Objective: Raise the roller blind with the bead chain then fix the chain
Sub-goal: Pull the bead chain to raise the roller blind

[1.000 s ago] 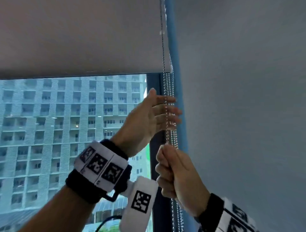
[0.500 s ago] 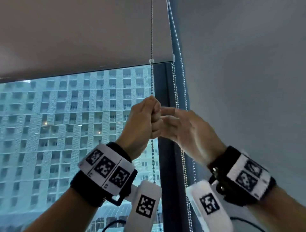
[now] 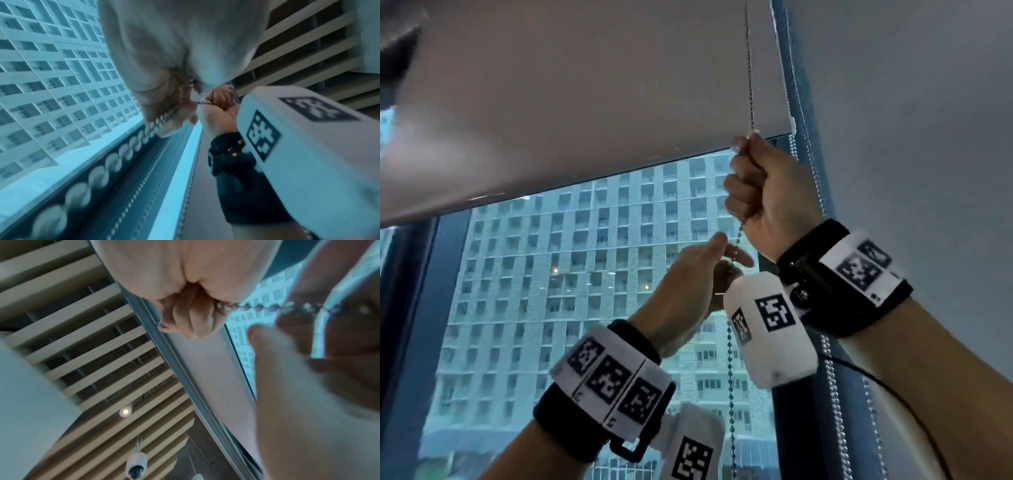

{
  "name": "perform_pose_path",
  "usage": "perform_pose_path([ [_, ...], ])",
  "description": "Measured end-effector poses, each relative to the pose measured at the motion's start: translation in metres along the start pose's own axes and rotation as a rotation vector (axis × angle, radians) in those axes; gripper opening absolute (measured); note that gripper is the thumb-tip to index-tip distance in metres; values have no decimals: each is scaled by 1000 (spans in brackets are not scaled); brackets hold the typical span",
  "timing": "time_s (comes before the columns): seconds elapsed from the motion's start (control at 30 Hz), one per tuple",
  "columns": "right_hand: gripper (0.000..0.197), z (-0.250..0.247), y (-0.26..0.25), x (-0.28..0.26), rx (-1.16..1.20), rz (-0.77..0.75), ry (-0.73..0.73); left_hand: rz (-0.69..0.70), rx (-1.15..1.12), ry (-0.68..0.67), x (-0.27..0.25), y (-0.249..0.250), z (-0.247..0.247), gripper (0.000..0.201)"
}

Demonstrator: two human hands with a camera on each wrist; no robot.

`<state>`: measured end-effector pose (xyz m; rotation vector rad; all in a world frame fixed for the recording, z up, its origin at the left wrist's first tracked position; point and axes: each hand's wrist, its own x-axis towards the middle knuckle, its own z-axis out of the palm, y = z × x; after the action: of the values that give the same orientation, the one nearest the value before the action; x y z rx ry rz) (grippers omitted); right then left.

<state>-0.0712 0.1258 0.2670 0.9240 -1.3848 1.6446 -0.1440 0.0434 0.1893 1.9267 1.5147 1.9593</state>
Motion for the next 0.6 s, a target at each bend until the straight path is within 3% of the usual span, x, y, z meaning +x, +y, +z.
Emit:
perform_pose_path([
  [0.2, 37, 2, 37, -29, -2, -50, 7, 97, 57, 104, 23, 23, -23, 47],
  [0.3, 37, -10, 47, -43, -28, -61, -27, 77, 71, 109, 34, 43, -21, 44],
  [0.47, 37, -31, 32, -48, -75, -3, -101, 11, 49, -72, 42, 67, -11, 37],
  [0.6, 36, -48, 20, -57, -185, -6, -96, -21, 19, -173, 49, 80, -1, 43],
])
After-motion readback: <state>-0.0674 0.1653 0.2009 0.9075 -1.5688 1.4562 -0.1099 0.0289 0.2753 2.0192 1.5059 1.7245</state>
